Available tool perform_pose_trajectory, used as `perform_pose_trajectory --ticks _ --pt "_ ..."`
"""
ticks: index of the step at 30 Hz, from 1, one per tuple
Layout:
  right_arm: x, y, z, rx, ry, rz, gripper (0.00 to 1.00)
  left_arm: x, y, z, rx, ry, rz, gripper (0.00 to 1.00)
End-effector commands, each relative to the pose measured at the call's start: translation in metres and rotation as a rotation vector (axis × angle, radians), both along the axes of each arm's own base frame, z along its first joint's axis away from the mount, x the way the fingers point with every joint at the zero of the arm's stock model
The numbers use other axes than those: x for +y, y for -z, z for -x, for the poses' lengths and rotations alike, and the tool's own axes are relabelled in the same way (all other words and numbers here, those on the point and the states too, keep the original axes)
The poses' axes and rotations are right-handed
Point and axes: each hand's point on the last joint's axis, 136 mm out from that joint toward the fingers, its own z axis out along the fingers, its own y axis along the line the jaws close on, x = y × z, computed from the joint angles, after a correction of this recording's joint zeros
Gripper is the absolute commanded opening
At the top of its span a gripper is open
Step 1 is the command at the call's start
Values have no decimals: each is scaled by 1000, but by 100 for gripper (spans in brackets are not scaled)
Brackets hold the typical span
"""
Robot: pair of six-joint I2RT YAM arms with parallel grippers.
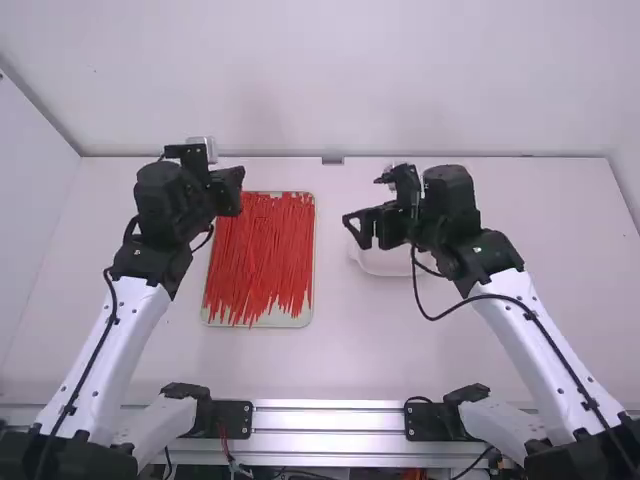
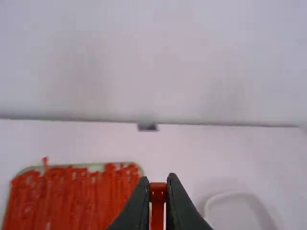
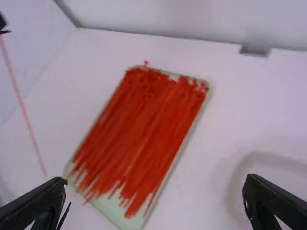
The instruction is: Fasten the cable tie
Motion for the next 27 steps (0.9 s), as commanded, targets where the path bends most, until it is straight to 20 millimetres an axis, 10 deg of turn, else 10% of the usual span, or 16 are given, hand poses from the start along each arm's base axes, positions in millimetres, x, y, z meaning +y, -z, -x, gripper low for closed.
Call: perform_pose_trajectory --ticks 1,14,27 --pt "17 -28 9 -39 -110 -91 98 -17 -14 9 -23 89 92 1" --pt "63 -66 32 -157 -288 -208 98 -77 -42 11 -100 300 229 2" --pt "88 -50 28 -109 -286 -207 97 -103 -79 27 -178 417 353 2"
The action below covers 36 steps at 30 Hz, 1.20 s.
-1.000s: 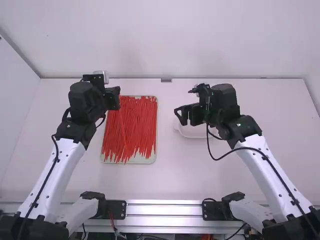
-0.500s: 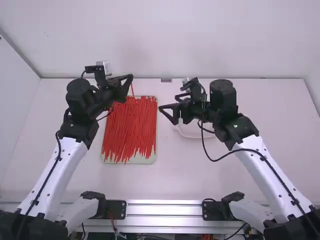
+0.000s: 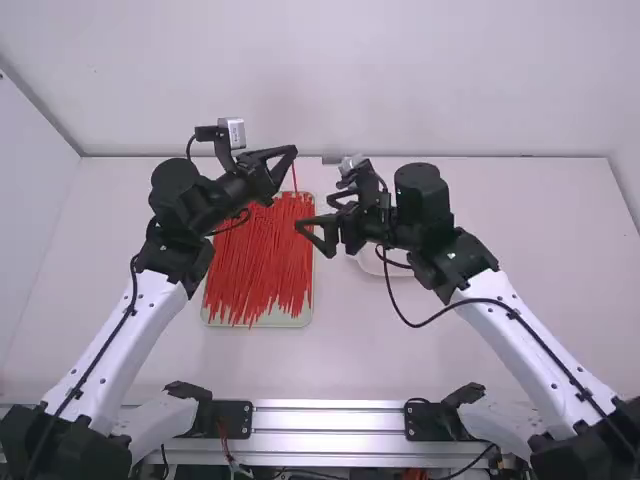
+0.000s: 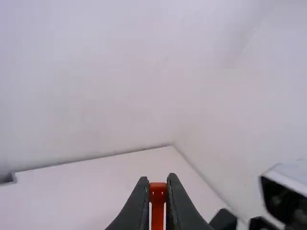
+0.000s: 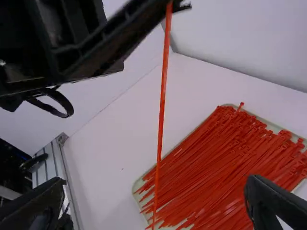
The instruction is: Fasten the cable tie
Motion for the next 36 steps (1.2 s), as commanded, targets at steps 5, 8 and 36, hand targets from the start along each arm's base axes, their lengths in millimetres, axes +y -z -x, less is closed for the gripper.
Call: perform_pose_trajectory --ticks 5,8,36 --pt "11 -1 -7 22 -25 -22 83 -1 -3 0 14 -10 29 2" --pt "12 0 -6 23 -28 -20 69 3 -2 -3 24 -39 35 2" --pt "-3 -5 -20 -25 -8 -21 0 1 -16 -4 -83 -79 3 58"
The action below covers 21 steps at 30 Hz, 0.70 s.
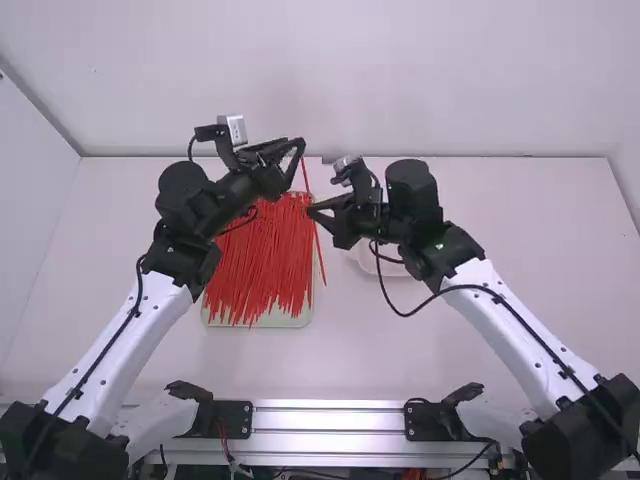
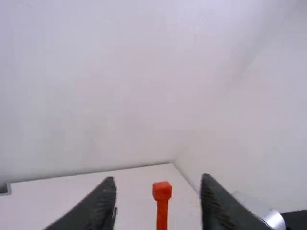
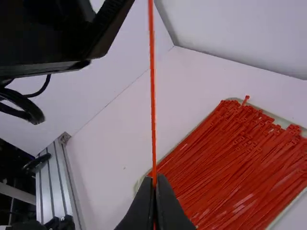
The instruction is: Fasten the cable tie
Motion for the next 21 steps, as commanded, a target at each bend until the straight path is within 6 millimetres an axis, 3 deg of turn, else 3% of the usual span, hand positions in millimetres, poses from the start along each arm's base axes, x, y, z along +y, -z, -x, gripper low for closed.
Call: perform_pose_trajectory --ticks 1,4,7,15,21 --pt "-7 -18 -5 -64 -18 -17 0 2 -4 2 -80 2 -77 64" --pt "-19 -21 -11 -90 -32 -28 0 0 -3 2 -157 -8 -176 83" --pt "-31 -25 -16 -113 -43 -43 0 1 -5 2 -192 -16 -207 90" --pt "-67 -50 -22 -195 -104 -130 0 21 -16 -1 -196 0 -240 99" --pt "-87 -62 -28 -287 -112 -145 0 31 -28 2 -240 96 -255 99"
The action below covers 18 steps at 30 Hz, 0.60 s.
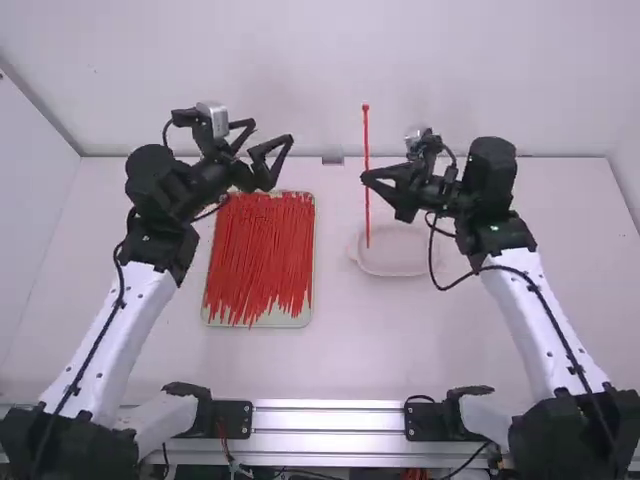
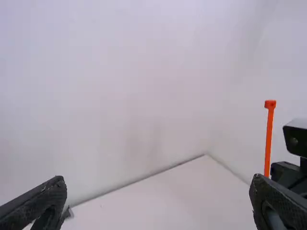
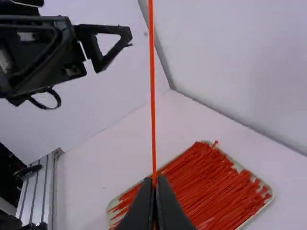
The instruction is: Fasten the cable tie
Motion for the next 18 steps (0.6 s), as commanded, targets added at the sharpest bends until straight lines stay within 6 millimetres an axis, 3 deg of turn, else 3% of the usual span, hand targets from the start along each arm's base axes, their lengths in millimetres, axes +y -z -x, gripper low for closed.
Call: perform_pose_trajectory --ticks 1,9,18 --pt "-1 -20 8 -79 -62 -15 0 -8 -15 14 -73 131 -55 99" --pt "1 -34 13 -192 -109 -24 0 -26 -30 33 -154 389 -128 99" --pt "23 -43 27 -325 -183 -18 0 -53 -52 62 -237 651 -146 99"
